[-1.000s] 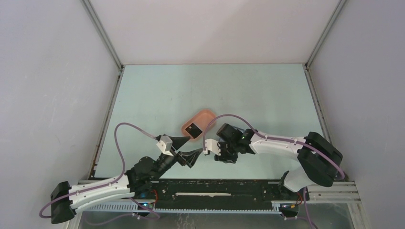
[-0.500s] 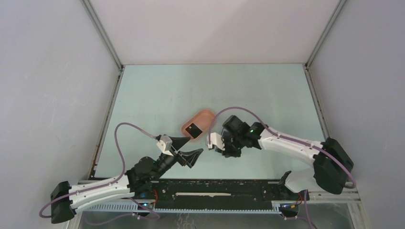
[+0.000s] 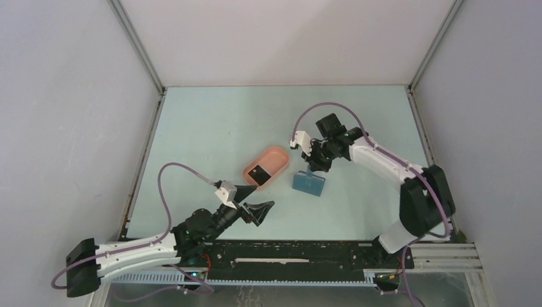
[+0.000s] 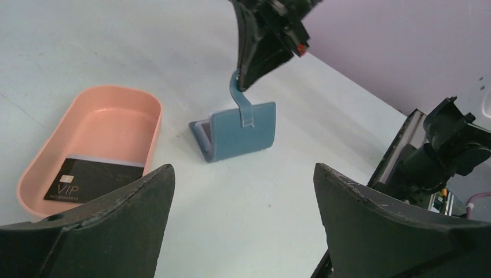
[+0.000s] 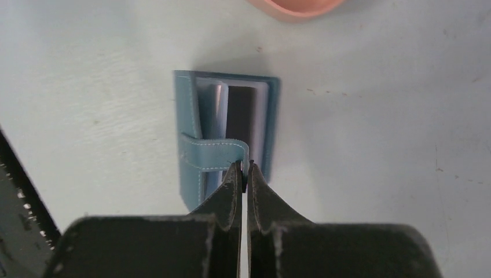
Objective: Put the credit cards into the card holder
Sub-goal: Close the card holder at the center of the board.
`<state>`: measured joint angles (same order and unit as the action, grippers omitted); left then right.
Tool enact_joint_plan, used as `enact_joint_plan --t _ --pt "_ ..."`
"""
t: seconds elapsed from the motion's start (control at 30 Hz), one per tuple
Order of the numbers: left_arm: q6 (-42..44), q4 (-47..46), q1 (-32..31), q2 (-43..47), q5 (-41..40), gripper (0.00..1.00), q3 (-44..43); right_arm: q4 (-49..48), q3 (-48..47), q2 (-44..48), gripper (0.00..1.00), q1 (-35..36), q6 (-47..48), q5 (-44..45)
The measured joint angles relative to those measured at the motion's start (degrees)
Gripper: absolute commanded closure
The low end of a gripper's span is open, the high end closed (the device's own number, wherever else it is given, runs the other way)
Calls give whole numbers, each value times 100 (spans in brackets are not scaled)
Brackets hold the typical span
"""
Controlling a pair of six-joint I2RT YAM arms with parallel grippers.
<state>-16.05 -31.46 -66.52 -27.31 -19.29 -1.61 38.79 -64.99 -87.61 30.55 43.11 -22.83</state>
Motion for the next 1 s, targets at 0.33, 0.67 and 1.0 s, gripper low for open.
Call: enact_joint_plan --t 0.33,0.67,1.0 --pt "-197 -409 0 -1088 11 8 -24 -68 -656 -1805 89 -640 -382 743" --pt "-522 -461 0 -3106 282 10 -1128 68 -785 -1978 51 -809 -776 1060" --pt "-855 -533 2 -4299 501 27 -1963 415 -785 -485 51 -1401 -817 367"
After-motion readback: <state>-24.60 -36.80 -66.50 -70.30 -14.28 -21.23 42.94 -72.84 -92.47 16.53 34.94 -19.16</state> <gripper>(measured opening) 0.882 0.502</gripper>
